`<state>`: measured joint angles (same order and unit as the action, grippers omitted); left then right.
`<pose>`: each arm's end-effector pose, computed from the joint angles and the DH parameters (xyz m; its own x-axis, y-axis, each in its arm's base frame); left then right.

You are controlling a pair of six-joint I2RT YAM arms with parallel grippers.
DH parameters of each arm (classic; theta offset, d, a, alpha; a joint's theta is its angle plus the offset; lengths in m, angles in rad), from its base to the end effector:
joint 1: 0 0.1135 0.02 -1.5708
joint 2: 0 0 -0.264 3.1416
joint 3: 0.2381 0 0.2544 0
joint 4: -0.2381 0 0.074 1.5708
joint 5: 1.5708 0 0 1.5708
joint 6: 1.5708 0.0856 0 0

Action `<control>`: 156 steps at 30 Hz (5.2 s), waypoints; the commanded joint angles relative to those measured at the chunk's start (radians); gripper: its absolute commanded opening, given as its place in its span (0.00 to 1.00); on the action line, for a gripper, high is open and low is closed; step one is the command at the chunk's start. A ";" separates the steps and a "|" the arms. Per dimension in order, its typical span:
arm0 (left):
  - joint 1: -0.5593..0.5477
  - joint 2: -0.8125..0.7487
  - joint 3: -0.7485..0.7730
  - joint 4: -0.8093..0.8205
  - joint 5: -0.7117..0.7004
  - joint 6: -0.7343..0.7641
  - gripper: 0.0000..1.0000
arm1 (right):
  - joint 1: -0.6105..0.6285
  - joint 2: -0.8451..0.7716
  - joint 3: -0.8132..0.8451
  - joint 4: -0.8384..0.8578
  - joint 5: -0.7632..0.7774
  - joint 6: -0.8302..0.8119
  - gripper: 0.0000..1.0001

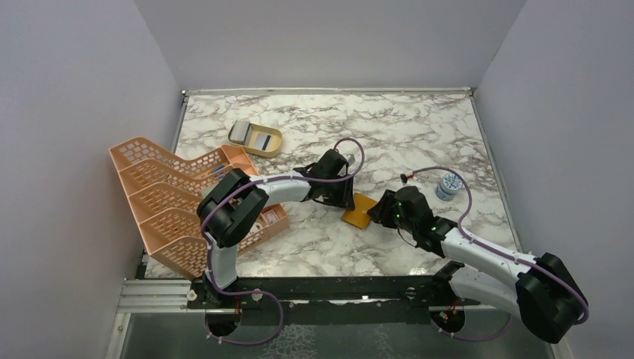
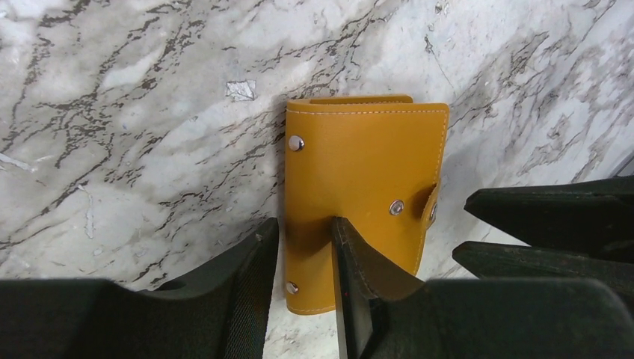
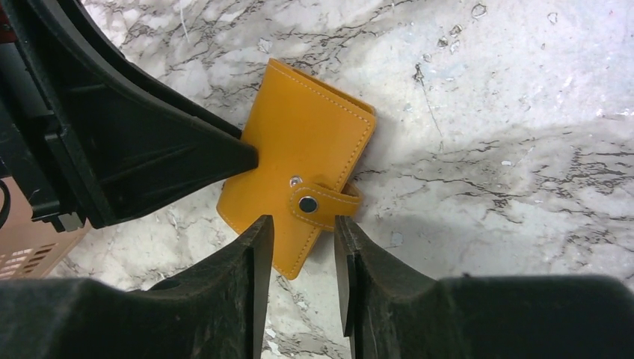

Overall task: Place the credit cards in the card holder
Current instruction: Close the card holder at the center of the board.

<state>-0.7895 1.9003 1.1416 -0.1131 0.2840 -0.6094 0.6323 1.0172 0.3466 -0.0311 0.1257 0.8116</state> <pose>0.2834 -0.3198 0.1172 -0.9048 0.1320 -0.4049 0.3544 0.7604 -0.5442 0.1947 0.1294 0.1289 -0.7277 0.3590 -0.5844 0.0273 0.8666 0.4983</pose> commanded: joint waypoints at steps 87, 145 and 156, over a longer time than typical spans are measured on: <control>-0.096 -0.076 -0.186 0.060 -0.046 -0.205 0.25 | -0.017 0.154 0.026 0.085 -0.123 0.078 0.28; -0.040 -0.359 -0.232 0.037 -0.235 -0.148 0.45 | 0.125 0.460 0.388 -0.414 0.131 -0.003 0.08; -0.021 -0.668 -0.058 -0.259 -0.466 0.042 0.98 | 0.125 0.128 0.563 -0.565 0.208 -0.053 0.60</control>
<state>-0.8131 1.3445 0.9825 -0.2340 -0.0525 -0.6708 0.7528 1.2701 0.8497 -0.5003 0.2615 0.7795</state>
